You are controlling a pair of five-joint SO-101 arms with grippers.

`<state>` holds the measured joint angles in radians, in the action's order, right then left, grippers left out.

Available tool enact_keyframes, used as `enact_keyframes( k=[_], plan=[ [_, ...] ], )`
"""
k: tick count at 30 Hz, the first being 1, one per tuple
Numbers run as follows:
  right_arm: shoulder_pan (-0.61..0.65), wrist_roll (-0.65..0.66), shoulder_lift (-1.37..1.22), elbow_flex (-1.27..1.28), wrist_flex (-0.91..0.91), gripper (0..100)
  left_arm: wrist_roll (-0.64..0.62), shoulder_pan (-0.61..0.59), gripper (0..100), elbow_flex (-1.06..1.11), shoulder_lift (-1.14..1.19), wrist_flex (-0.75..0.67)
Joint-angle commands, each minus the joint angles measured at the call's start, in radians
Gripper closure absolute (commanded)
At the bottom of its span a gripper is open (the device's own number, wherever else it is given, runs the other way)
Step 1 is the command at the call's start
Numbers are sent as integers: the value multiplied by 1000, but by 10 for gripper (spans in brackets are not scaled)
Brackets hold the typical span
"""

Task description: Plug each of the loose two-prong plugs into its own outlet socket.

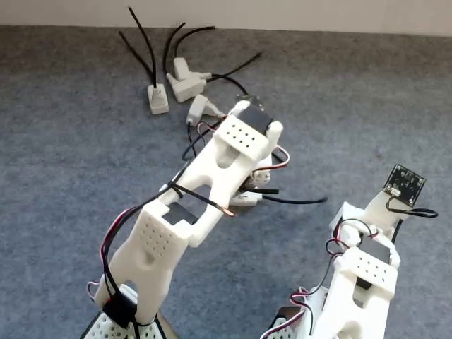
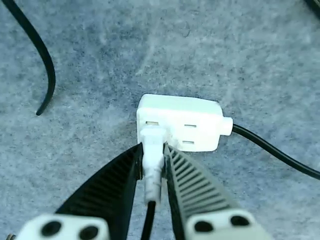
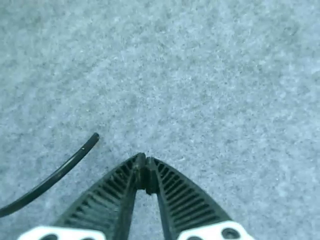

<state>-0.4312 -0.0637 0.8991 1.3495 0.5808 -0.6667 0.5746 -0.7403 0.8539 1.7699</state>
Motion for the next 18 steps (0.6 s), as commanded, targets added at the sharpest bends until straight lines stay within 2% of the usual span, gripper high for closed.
enact_keyframes(
  k=[1, 5, 9, 12, 16, 18],
  plan=[
    [8, -8, 18, -50, -15, 985, 0, 54, 994, 53, 2, -29],
    [42, -6, 18, -45, -15, 985, -8, 25, 994, 71, -1, -34],
    [44, -6, 18, -44, -15, 985, -8, -62, 994, 1, -4, -23],
    [44, -6, 18, -44, -16, 985, -2, -104, 993, 30, 2, -15],
    [44, -6, 18, -42, -18, 985, 0, -102, 990, 54, -4, -14],
    [44, -6, 16, -42, -18, 985, 20, -97, 950, 53, -5, -12]
  ],
)
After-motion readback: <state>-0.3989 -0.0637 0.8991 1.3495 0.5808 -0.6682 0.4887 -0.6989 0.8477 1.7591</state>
